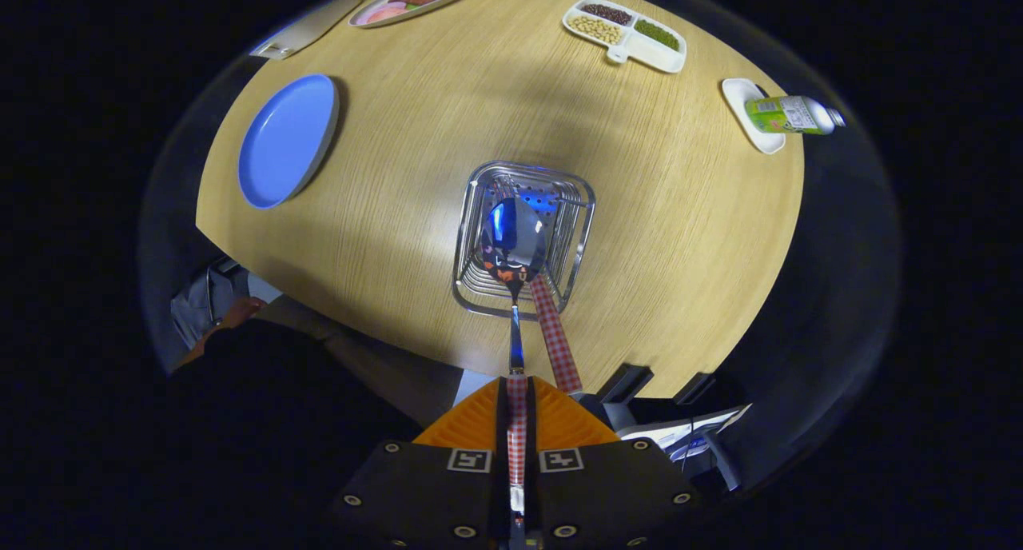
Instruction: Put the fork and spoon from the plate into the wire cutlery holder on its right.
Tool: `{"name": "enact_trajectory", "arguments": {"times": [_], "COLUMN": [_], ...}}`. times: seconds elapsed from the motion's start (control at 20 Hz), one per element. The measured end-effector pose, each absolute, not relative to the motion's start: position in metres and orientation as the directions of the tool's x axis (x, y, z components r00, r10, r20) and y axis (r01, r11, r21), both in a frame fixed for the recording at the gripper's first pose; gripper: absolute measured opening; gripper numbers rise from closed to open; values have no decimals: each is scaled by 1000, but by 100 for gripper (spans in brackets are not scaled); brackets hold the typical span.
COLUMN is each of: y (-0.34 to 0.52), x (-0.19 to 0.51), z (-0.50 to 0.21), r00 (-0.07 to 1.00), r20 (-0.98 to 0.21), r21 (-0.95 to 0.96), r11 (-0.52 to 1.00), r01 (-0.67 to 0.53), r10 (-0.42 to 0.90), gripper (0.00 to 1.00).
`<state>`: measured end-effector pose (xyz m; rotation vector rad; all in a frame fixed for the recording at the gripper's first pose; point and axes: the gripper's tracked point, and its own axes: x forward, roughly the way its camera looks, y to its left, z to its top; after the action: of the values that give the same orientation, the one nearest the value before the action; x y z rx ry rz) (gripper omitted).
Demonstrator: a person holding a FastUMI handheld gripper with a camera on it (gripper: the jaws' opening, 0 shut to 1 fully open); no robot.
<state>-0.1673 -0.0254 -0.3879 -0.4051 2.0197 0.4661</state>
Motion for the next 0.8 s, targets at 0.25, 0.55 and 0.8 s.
{"name": "enact_trajectory", "arguments": {"times": [0.25,0.55,0.8], "y": [-15,-9,3], "x": [-152,-140,-131], "z": [-389,-397,-394], "r00": [-563,-619,-613], "r20": [-817,-774,-783], "r21": [216,258,279], "r11": [838,828,822], "r01": [-501,-498,-496], "r10": [-126,-132,-104], "gripper": [7,10,21]}}
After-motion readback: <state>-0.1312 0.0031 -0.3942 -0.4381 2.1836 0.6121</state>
